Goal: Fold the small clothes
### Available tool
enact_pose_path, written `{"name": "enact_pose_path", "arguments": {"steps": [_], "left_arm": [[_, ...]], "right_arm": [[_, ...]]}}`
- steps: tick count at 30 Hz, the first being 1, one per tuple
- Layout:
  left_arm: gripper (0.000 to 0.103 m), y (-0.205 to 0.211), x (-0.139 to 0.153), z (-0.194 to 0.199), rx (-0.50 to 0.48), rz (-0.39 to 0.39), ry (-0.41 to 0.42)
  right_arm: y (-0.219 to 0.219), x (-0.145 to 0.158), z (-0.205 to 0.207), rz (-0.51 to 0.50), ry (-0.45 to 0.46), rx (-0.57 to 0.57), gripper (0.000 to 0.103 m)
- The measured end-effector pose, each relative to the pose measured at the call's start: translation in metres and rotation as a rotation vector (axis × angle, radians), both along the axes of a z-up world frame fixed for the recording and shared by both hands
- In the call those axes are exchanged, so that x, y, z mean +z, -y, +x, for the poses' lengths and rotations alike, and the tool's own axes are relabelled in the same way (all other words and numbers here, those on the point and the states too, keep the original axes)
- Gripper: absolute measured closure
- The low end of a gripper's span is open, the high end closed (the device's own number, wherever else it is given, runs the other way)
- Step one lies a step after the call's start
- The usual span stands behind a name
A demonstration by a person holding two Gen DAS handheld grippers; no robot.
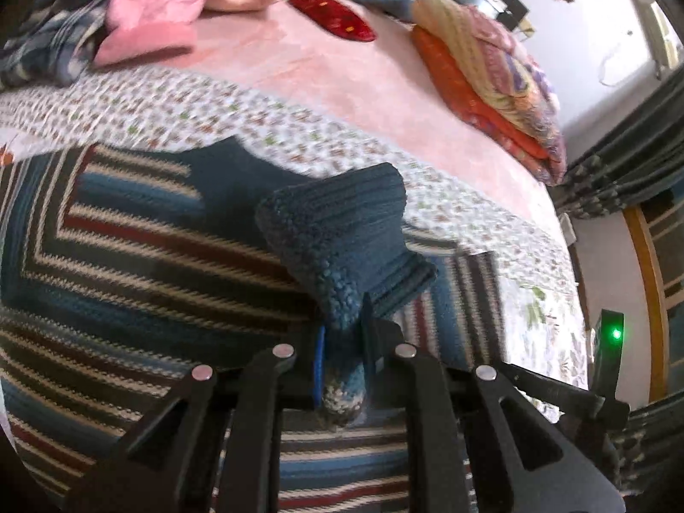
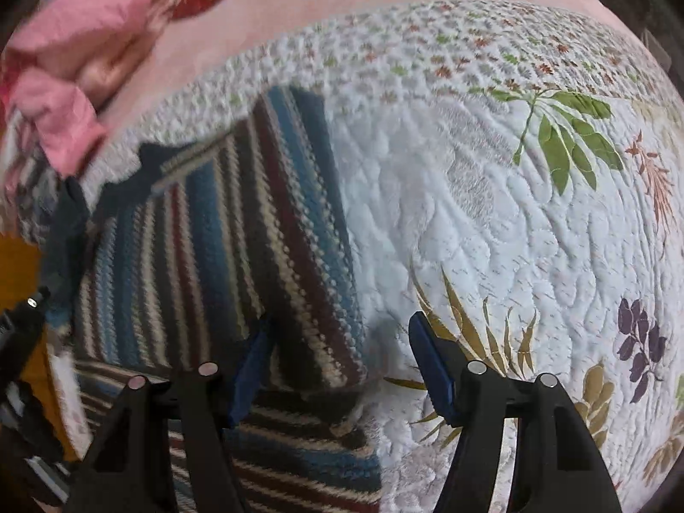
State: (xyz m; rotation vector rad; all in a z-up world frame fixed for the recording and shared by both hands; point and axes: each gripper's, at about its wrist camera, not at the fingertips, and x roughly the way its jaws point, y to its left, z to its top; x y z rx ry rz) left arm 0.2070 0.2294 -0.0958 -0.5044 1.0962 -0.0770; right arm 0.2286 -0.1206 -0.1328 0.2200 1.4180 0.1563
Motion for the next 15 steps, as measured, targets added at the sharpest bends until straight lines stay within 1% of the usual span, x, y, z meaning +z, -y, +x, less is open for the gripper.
{"name": "enact_pose_path", "arguments": {"steps": [2,5,6,7,10,11,13,15], "left_arm": [[0.088,-0.01,-0.014,-0.001,0.018,0.003,-0.026],[0.081,-0.024,-0.03,-0.004,0.042,0.006,-0.063],[0.078,-0.029,-0.033,-0.006,0.05,0.011,-0.07],[0.078,-0.032,-0.033,-0.008,0.064,0.025,-0.073],[0.069,-0.049,-0.023,-0.019,0.094,0.066,-0.054],[0.064,-0.055,-0.015,-0.024,0.101,0.097,-0.043],[0.06,-0.056,-0.002,-0.032,0.092,0.147,-0.016],[0.05,-0.047,0.012,-0.038,0.06,0.212,0.023]], "right_arm": [[-0.004,-0.005,-0.001,-0.027,0.002,0.011,0.038],[-0.004,-0.01,-0.001,-0.036,-0.002,0.003,0.037],[-0.004,-0.011,-0.001,-0.035,-0.004,0.001,0.037],[-0.003,-0.011,-0.001,-0.034,-0.005,-0.001,0.036],[-0.004,-0.009,0.0,-0.034,-0.006,-0.005,0.036],[-0.005,-0.005,0.002,-0.038,-0.001,-0.007,0.036],[-0.002,0.008,0.001,-0.035,0.028,-0.022,0.036],[-0.001,0.023,0.001,-0.006,0.07,-0.036,0.036]]}}
